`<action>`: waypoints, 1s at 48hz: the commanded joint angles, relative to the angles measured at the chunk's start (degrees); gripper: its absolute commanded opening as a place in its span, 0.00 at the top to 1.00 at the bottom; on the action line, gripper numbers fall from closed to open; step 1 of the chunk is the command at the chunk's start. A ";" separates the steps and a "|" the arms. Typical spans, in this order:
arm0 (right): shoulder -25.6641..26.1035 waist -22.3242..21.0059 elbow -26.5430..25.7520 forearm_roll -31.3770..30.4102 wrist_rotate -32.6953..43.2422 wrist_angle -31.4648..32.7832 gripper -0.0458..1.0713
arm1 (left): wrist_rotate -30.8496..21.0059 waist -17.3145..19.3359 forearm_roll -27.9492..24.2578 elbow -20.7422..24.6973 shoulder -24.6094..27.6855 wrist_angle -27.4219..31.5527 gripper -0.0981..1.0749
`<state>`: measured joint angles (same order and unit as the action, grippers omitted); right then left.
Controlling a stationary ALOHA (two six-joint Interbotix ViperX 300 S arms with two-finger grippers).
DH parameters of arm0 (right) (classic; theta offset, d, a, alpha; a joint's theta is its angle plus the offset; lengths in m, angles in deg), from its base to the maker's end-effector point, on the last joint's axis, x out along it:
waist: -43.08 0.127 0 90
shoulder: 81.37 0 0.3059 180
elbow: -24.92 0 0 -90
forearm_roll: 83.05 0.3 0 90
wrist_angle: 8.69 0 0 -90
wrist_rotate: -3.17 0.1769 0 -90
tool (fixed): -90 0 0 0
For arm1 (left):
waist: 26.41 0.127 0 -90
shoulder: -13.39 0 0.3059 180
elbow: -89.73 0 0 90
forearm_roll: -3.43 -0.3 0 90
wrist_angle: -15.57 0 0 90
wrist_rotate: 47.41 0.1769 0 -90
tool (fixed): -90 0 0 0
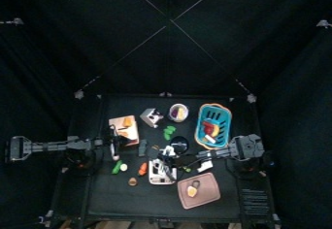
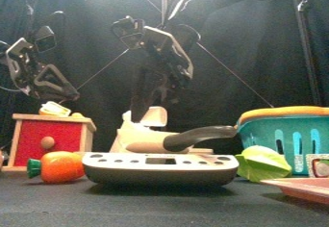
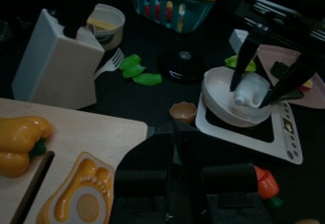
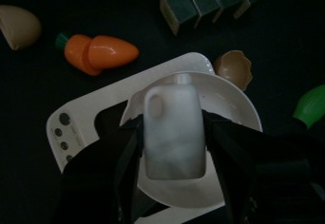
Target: Place detergent above stove
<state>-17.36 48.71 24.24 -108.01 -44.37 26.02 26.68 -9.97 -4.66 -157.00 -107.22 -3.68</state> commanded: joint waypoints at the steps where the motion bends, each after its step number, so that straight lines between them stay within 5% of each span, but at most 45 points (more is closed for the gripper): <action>1: 3.78 -0.53 -1.32 0.00 0.18 -0.35 0.40 | 0.09 0.18 0.09 0.79 0.18 -0.18 0.50; 25: 6.24 -8.96 -0.62 2.81 0.44 -5.36 0.40 | 0.09 0.18 0.00 0.79 0.18 -0.18 0.50; 48: -0.88 -16.00 0.26 0.79 -0.44 -9.58 0.39 | 0.09 0.18 -0.09 0.79 0.18 -0.18 0.50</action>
<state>-18.51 33.33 25.47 -106.60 -44.73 16.97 26.68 -9.88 -4.57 -156.91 -107.13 -3.59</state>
